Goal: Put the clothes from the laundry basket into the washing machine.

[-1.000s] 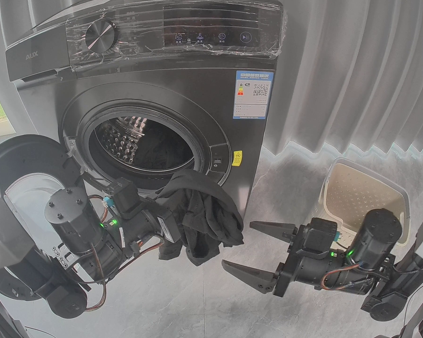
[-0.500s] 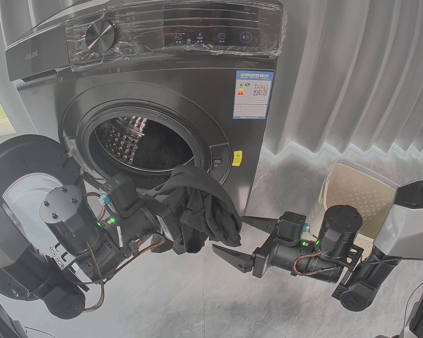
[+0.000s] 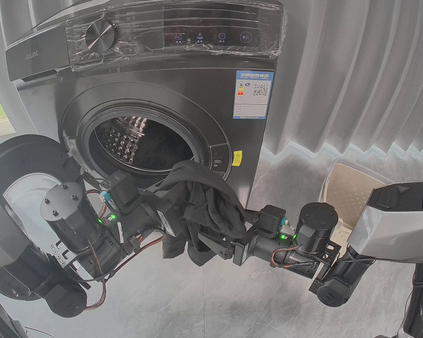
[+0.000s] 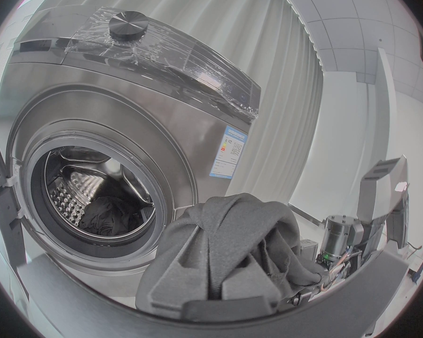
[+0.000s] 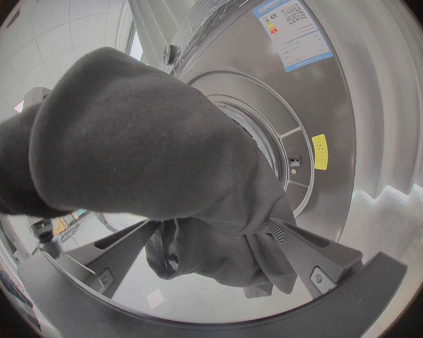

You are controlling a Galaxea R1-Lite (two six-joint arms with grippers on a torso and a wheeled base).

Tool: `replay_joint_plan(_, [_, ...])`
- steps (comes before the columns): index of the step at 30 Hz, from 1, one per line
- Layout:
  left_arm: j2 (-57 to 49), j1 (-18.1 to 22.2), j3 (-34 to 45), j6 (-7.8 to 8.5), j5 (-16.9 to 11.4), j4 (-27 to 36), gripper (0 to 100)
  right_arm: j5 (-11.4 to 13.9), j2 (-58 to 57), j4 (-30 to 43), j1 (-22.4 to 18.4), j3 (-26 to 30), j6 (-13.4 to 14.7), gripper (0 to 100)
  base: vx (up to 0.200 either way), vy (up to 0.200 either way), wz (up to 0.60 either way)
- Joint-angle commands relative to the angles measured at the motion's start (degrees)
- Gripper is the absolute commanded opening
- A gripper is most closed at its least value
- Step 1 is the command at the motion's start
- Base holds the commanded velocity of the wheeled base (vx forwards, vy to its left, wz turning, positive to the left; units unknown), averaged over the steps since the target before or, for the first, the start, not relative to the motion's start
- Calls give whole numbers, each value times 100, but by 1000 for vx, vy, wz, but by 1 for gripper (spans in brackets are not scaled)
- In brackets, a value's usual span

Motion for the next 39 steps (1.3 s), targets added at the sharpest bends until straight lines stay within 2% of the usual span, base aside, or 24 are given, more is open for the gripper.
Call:
replay_joint_plan(1, [34,18,-140,-120,154,1,0,-60,207,-4,37,-362,78,100,0,0,0])
replay_joint_plan(6, [51,0,-184,-155,206,1,0,-69,339,-12,108,-599,96,100,0,0,0])
replay_joint_plan(16, [69,0,-184,-155,215,1,0,-95,699,-12,521,-1144,139,100,0,0,0])
replay_joint_plan(22, [139,-17,-201,-155,215,1,0,-324,945,-12,635,-1487,183,100,0,0,0])
replay_joint_plan(30, [113,-17,-298,-155,224,1,0,-570,1182,-12,617,-1601,236,100,0,0,0])
replay_joint_plan(34, [113,-96,-316,-243,312,1,0,-869,1411,-4,626,-1874,280,100,0,0,0])
replay_joint_plan(39, [104,-114,-351,-269,347,1,0,-904,1411,-4,617,-2041,403,100,0,0,0])
